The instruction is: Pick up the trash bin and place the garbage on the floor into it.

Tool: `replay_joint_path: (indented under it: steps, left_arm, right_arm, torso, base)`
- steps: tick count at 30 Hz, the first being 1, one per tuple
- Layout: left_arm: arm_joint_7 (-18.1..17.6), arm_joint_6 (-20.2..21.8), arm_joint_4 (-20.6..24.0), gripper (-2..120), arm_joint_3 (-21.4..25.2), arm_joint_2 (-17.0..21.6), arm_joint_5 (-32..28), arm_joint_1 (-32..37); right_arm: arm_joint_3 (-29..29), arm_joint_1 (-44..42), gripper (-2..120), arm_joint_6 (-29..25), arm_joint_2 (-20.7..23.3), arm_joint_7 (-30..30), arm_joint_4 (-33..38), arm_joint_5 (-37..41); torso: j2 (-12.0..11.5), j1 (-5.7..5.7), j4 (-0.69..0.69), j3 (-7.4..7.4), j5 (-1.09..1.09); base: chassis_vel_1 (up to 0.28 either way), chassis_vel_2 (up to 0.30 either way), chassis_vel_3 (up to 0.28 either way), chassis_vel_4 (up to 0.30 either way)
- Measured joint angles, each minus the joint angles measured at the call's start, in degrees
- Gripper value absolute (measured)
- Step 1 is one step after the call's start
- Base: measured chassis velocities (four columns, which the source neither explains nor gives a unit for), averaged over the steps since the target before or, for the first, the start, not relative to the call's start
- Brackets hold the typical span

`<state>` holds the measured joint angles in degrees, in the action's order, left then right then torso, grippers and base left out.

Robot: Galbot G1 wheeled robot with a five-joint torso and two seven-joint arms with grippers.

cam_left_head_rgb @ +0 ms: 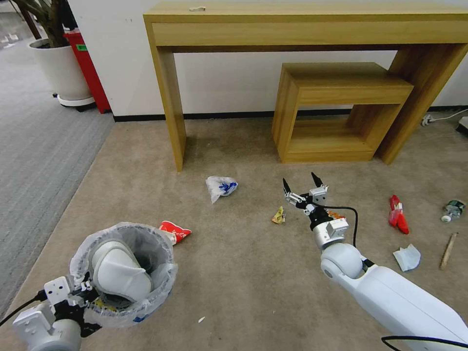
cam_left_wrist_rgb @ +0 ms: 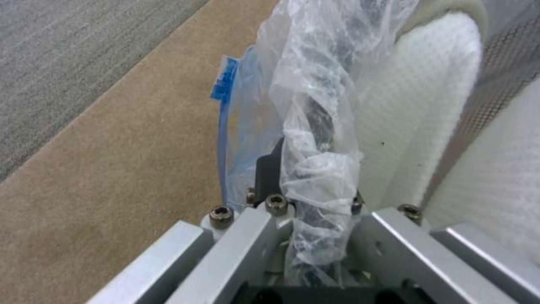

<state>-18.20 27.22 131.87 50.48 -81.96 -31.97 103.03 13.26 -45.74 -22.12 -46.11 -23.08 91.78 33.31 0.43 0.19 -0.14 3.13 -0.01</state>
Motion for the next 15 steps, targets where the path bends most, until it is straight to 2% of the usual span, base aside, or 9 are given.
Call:
replay_joint_path:
  steps: [15]
  left_arm:
    - [-0.22,0.65,-0.78,0,0.33,1.30,-1.74,-1.02]
  right_arm:
    - [-0.08,-0.22,98,-0.37,-0.88,0.77,-1.50,-0.49]
  torso:
    - [0.00,0.00,0.00,0.00,0.00]
  base:
    - [0.000,0.000,0.000,0.000]
